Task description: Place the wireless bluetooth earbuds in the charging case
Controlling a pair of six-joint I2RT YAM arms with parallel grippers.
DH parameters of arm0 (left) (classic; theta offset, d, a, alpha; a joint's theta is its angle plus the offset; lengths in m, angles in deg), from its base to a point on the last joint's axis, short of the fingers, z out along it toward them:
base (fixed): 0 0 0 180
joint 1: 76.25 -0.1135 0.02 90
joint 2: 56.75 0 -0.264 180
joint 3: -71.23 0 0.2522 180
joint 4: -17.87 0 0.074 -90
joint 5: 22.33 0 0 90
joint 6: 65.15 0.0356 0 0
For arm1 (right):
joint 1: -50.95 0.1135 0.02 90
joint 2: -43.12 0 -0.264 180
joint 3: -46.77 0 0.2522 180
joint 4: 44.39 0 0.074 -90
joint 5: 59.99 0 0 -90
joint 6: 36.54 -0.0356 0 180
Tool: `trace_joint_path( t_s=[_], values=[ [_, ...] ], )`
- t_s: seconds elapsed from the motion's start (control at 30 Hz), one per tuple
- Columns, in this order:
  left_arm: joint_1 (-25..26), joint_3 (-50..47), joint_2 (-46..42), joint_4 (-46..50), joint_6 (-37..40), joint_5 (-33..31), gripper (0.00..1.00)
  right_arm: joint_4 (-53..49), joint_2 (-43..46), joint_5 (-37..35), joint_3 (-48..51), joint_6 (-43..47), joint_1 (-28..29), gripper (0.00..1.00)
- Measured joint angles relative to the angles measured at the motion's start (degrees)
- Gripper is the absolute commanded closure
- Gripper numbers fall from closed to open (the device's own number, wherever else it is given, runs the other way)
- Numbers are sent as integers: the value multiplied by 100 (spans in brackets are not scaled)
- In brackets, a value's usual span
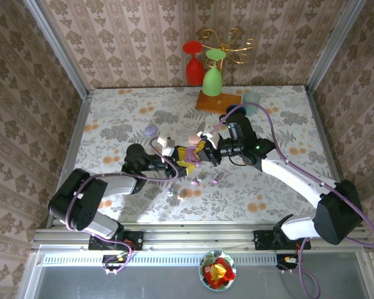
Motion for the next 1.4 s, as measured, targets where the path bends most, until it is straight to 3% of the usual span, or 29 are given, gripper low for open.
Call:
trace_joint_path(
  t_s=[1.0,1.2,1.4],
  values=[
    [11,20,2,-11,-59,-59,43,186,105,-199,13,-4,4,100],
    [37,20,2,11,-96,-61,59,184,55,-195,11,-2,7,100],
    [37,20,2,17,-101,-57,68,186,55,-197,11,-22,9,100]
  ],
)
